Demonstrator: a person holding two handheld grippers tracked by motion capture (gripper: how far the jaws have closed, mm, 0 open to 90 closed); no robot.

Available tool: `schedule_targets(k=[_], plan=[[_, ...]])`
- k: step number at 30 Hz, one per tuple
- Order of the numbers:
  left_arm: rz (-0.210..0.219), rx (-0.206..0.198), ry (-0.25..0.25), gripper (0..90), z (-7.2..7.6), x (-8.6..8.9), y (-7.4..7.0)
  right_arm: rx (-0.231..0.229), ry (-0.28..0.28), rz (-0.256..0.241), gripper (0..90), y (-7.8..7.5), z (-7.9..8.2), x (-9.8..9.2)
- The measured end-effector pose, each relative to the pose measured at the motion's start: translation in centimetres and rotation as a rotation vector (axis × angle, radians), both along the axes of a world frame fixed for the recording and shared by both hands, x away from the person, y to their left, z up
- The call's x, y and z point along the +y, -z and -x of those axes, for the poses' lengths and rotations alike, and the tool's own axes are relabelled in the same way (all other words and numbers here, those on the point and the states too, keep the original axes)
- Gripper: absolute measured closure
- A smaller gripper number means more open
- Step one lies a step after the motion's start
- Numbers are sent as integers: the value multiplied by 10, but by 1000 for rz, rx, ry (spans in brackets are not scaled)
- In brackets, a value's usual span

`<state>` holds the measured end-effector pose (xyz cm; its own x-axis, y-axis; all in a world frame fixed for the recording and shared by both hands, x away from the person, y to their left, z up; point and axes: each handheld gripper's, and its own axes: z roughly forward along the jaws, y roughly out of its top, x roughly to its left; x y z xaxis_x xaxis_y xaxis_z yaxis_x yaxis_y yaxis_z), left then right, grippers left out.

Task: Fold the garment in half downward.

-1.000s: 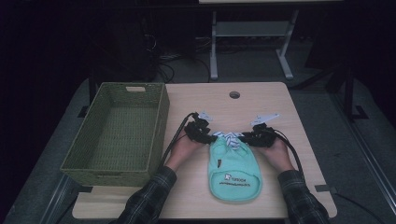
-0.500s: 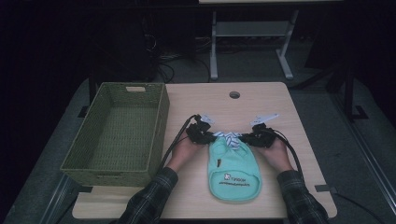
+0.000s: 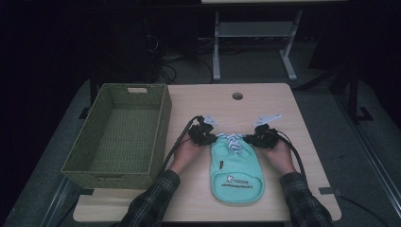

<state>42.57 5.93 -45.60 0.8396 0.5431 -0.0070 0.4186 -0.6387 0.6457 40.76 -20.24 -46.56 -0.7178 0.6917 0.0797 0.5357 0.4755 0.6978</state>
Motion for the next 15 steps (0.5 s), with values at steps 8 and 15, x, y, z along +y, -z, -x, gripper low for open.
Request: schedule_targets(k=[8, 15], plan=[[50, -45, -14, 859, 4, 3, -15, -35, -4, -19, 862, -13, 4, -4], [81, -94, -18, 858, 11, 4, -32, -80, -1, -41, 861, -28, 10, -7]])
